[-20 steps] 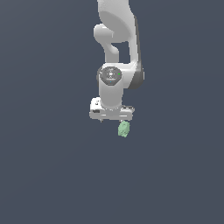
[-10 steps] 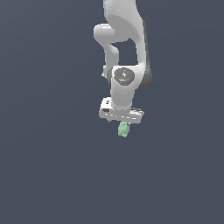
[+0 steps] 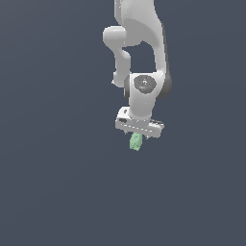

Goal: Pick up the object and move it to a goal position.

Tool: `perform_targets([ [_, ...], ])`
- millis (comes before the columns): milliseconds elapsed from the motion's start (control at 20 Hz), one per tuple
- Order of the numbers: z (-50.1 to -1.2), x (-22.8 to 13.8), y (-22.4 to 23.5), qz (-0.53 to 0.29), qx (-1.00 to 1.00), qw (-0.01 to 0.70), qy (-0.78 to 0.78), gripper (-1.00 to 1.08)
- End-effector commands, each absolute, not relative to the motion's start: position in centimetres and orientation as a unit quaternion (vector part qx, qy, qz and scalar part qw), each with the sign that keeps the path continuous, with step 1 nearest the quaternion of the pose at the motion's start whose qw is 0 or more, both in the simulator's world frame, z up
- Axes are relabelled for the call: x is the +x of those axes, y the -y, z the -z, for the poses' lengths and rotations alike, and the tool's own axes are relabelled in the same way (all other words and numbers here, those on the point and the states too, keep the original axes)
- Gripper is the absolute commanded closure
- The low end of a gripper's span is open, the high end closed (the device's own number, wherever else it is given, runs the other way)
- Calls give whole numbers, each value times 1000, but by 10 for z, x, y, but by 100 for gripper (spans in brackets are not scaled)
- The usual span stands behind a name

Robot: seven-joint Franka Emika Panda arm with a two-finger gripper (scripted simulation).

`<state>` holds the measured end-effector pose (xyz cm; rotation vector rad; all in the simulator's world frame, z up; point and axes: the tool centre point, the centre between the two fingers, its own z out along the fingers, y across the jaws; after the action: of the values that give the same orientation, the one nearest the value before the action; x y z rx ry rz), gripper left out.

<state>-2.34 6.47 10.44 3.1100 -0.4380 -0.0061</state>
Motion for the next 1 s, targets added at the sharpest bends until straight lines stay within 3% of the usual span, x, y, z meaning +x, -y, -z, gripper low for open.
perform_targets([
  [0, -104, -23, -67, 0, 989, 0, 145, -92],
  [950, -54, -24, -68, 0, 989, 0, 146, -92],
])
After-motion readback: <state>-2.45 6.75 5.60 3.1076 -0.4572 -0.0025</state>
